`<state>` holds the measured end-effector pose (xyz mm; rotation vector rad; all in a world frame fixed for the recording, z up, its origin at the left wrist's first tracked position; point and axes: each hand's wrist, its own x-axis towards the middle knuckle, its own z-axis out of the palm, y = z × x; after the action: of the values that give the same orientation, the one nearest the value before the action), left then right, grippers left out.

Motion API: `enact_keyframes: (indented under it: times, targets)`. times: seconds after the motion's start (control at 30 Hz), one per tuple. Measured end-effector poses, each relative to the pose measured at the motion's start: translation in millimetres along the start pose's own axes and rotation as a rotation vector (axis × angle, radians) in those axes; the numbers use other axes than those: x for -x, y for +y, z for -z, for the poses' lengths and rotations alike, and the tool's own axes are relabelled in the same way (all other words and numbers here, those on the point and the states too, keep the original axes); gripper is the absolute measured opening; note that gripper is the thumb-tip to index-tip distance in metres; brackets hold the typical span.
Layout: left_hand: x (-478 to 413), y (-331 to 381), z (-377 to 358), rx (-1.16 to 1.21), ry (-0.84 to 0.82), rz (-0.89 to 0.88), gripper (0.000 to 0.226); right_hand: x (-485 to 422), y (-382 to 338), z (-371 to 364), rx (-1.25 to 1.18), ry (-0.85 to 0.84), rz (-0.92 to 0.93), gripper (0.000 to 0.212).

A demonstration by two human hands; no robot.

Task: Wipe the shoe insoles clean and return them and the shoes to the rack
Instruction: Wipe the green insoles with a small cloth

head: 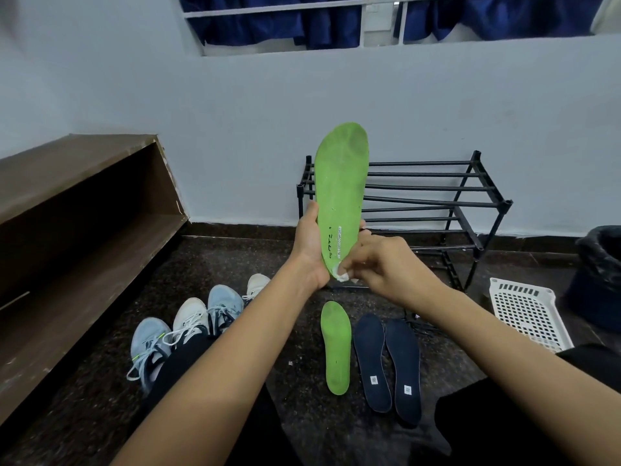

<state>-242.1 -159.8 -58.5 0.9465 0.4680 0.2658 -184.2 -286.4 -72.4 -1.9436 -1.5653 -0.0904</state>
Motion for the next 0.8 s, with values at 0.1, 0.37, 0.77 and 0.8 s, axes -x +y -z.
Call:
enact_keyframes:
  times: [0.1, 0.37, 0.77, 0.8]
  targets:
    - [0.7, -3.5, -2.1, -0.018, 0.002, 0.022, 0.074, -1.0, 1.1, 3.1, 0.339, -0.021, 0.110, 0.028]
    - [-2.7, -6.6, -1.2, -0.018, 0.017, 0.034, 0.081, -0.9, 1.4, 1.4, 0.268, 0.000, 0.094, 0.025]
    - [-2.2, -4.9, 2.2, -0.038, 0.019, -0.030, 0.075, -1.1, -5.0, 2.0, 0.449, 0.074, -0.093, 0.029]
    - [-2.7, -4.1, 3.0, -0.028, 0.011, -0.034, 0.076, -1.2, -5.2, 0.5, 0.446, 0.092, -0.074, 0.029]
